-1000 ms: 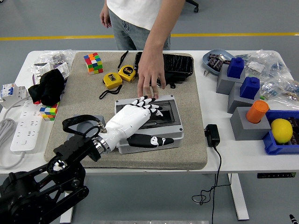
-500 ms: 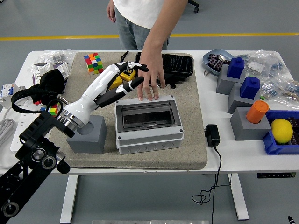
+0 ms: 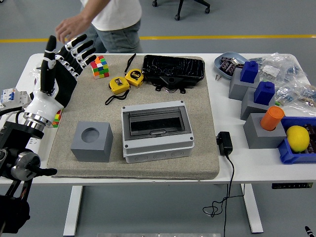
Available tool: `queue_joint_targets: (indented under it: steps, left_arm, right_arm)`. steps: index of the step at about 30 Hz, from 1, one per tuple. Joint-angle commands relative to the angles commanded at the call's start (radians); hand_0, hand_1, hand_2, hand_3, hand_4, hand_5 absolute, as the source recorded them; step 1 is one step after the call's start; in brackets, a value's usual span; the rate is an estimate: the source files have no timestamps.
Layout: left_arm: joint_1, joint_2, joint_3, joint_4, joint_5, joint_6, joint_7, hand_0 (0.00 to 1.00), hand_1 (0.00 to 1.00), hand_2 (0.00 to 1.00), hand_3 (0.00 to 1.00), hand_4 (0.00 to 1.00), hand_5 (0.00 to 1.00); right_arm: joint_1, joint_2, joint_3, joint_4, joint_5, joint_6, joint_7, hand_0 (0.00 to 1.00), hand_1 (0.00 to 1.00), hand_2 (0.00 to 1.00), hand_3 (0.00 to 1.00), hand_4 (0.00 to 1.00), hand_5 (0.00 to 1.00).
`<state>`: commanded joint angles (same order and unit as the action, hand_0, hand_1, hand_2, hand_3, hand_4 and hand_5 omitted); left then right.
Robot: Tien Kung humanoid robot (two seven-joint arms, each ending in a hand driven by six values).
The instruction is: Fetch the battery,place it into the box,close the lid of the box
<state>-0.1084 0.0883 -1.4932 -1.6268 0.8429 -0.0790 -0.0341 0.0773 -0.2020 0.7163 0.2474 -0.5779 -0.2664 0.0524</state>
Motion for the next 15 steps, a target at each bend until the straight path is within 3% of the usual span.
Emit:
queue_joint_targets:
  steps: [1,3,10,15]
  left_arm:
    - [0.006,-0.004,-0.013,0.001,-0.020,0.009,0.002,0.981,0.998,0.998,0.993,0.998,0.970]
    - [0.021,-0.009,-0.040,-0.001,0.041,0.045,0.012,0.981,0.998,0.998,0.993,0.998,0.970]
    - [0.049,-0.014,-0.064,-0.001,0.333,0.165,0.053,0.998,0.998,0.998,0.981,0.998,0.998]
    - [0.063,-0.019,-0.066,0.004,0.541,0.213,0.057,0.998,0.998,0.978,0.941,0.998,0.998]
  right_arm:
    - [0.001,0.000,-0.001,-0.001,0.000,-0.002,0.002,0.816,0.773,0.758,0.793,0.998,0.998]
    - [0.003,-0.001,-0.003,-0.003,-0.001,-0.006,0.005,0.816,0.773,0.758,0.793,0.998,0.998]
    - [0.003,-0.002,-0.017,-0.003,-0.033,-0.040,0.028,0.823,0.794,0.776,0.796,0.998,0.998]
    - [-0.005,-0.001,-0.021,0.000,-0.059,-0.070,0.048,0.835,0.820,0.800,0.814,0.998,0.998]
